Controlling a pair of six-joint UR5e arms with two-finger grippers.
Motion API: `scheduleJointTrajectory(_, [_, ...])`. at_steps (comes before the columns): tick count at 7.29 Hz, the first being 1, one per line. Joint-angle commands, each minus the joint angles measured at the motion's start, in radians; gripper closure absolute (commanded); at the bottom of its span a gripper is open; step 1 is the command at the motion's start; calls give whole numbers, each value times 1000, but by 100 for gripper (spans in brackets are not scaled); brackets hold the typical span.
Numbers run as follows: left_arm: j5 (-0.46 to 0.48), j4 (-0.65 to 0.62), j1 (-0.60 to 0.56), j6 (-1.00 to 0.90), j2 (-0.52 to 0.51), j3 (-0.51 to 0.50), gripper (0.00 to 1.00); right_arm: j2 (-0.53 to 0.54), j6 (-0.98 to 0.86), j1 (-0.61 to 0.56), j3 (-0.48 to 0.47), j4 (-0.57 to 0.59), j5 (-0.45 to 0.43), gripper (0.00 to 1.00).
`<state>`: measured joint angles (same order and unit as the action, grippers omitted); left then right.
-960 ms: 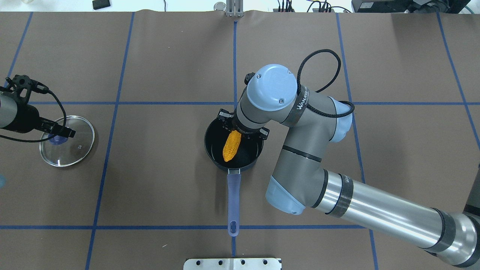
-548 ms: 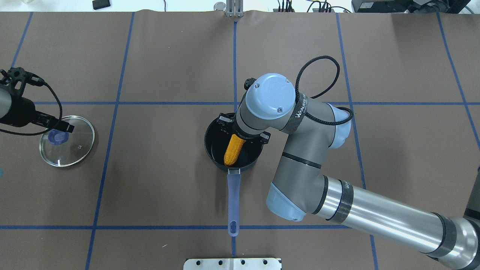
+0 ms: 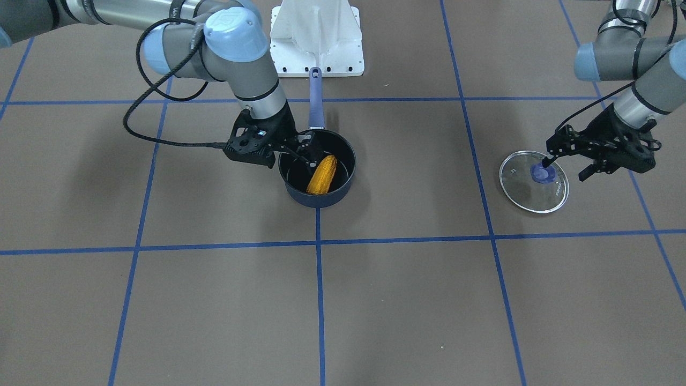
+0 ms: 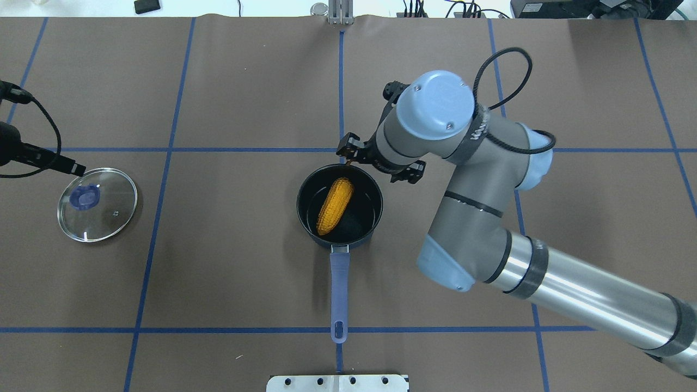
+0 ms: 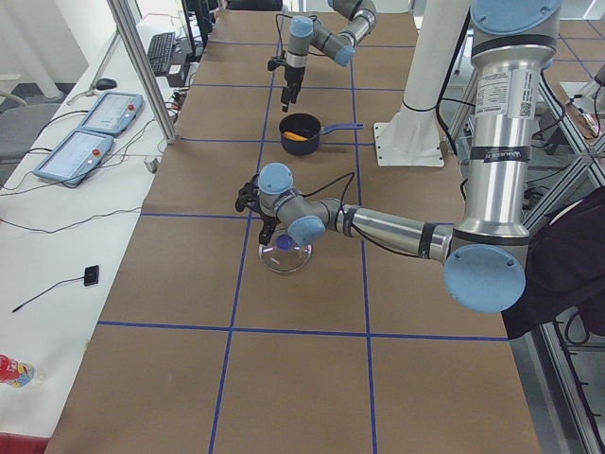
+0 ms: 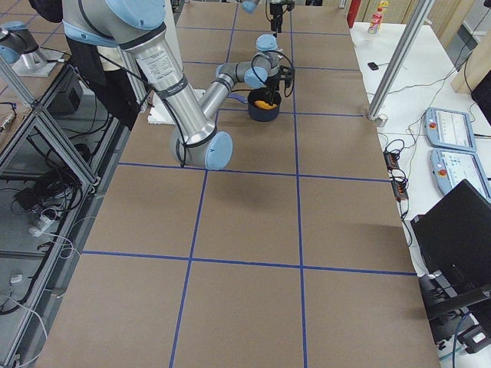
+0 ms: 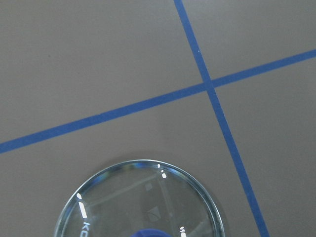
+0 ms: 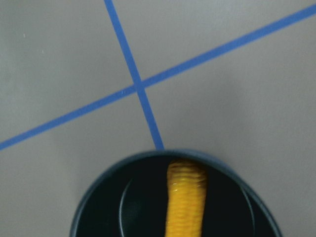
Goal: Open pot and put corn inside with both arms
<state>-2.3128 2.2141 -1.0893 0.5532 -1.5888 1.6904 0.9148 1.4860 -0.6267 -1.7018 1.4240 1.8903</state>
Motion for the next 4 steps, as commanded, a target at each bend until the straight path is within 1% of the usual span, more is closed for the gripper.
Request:
scheduleJointTrajectory(1, [-43,-101,-101,-172,-3,-12,6,111,-252,-172,-38,1,141,0])
scheduleJointTrajectory(2, [-51,-160,-154,-278,-3,-14,6,155,-345,-233,-36,-10,183,0])
scheduleJointTrajectory(4, [-68,-290,-248,-468,-29,-35,6,232,-537,-335,-32,-10,235,0])
